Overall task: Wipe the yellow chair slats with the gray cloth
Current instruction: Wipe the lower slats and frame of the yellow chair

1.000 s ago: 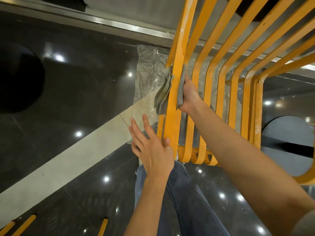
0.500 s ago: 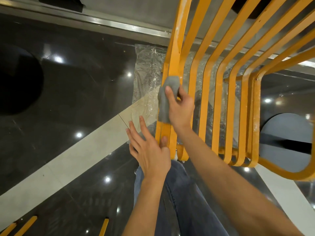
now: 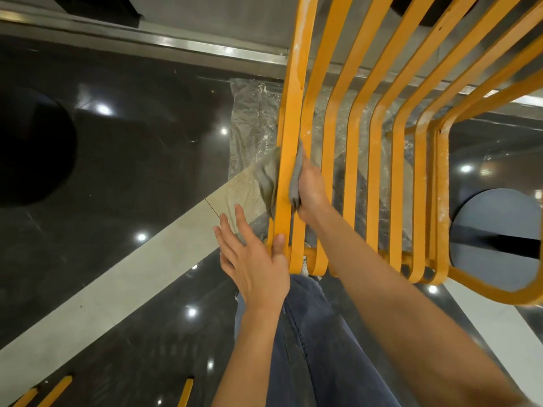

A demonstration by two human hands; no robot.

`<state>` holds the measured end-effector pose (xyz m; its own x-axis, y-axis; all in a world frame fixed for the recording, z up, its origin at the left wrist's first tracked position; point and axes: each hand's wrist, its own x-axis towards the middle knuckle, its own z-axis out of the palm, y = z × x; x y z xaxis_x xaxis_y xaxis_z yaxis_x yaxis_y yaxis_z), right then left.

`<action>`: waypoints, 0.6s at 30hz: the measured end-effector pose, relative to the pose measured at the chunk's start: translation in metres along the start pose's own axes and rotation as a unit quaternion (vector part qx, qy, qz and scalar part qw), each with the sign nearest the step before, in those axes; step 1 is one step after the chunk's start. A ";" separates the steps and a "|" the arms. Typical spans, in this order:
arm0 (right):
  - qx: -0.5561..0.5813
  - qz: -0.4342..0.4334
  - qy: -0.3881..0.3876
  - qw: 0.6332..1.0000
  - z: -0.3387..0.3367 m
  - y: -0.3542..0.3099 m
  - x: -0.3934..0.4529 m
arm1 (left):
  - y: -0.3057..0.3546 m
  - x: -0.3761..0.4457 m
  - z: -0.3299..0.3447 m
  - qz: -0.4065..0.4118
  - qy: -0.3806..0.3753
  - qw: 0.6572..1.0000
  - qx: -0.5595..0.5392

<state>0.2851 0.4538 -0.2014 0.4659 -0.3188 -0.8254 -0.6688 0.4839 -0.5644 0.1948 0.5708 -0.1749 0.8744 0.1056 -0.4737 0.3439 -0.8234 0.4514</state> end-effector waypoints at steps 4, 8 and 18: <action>0.043 -0.054 -0.026 0.997 0.011 -0.034 0.010 | -0.002 -0.003 0.004 0.010 0.004 1.000 -0.007; -0.068 -0.242 -0.017 0.968 -0.002 0.012 -0.021 | -0.005 0.001 0.002 0.047 -0.012 0.984 -0.169; 0.012 -0.241 -0.095 0.966 -0.001 0.018 -0.056 | 0.057 0.032 -0.014 0.164 0.018 0.916 -0.367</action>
<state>0.2461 0.4797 -0.1655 0.8188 -0.3587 -0.4482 -0.3345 0.3364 -0.8803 0.2468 0.5354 -0.1538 0.9781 -0.0518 -0.2017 0.1859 -0.2197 0.9577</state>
